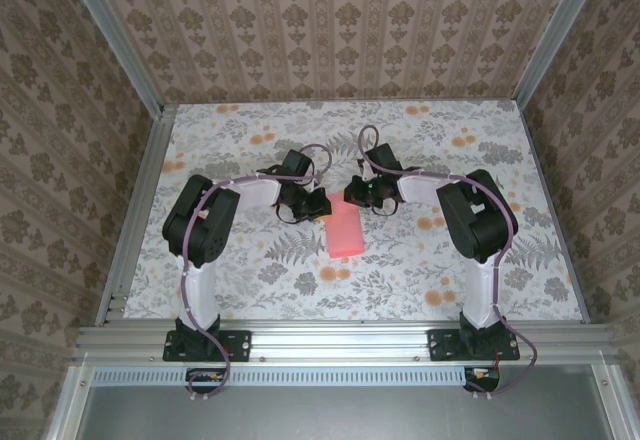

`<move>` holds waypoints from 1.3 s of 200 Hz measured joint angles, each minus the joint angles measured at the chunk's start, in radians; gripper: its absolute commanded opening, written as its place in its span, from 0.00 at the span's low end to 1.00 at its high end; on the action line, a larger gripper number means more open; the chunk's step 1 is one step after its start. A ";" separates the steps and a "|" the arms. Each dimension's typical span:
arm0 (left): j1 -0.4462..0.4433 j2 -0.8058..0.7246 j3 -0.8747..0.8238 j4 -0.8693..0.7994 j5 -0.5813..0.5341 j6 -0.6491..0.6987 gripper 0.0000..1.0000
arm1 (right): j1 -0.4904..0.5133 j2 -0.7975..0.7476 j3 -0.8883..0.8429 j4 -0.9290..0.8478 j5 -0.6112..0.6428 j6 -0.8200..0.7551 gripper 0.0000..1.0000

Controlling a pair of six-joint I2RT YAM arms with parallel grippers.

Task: Fold a paper plane with a square sheet of paper (pick it up from the middle)
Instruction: First fold in half a square sheet of paper at the center of the table.

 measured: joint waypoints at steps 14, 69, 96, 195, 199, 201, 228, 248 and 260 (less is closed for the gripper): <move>0.000 0.000 0.000 0.000 0.000 0.000 0.10 | 0.000 0.004 0.024 -0.002 0.007 0.000 0.10; 0.000 0.000 0.000 0.000 0.000 0.000 0.10 | 0.000 0.053 0.042 0.002 0.045 0.000 0.09; 0.000 0.000 0.000 0.000 0.000 0.000 0.10 | -0.001 0.053 0.048 -0.003 0.055 0.000 0.09; -0.001 0.000 0.000 0.000 0.000 0.001 0.10 | -0.010 0.065 0.055 0.014 0.045 0.019 0.09; -0.001 0.000 0.000 0.000 0.000 0.001 0.10 | -0.010 0.065 0.055 0.014 0.043 0.019 0.09; -0.001 0.000 0.000 0.000 0.000 0.001 0.10 | -0.011 0.065 0.055 0.014 0.041 0.021 0.09; -0.001 0.000 0.000 0.000 0.000 0.003 0.10 | -0.014 0.061 0.055 0.014 0.045 0.023 0.09; -0.001 0.000 -0.001 0.001 0.000 0.003 0.10 | -0.028 0.038 0.047 0.014 0.066 0.022 0.10; -0.001 0.000 -0.001 0.001 0.000 0.003 0.10 | -0.038 0.012 0.034 0.014 0.070 0.022 0.10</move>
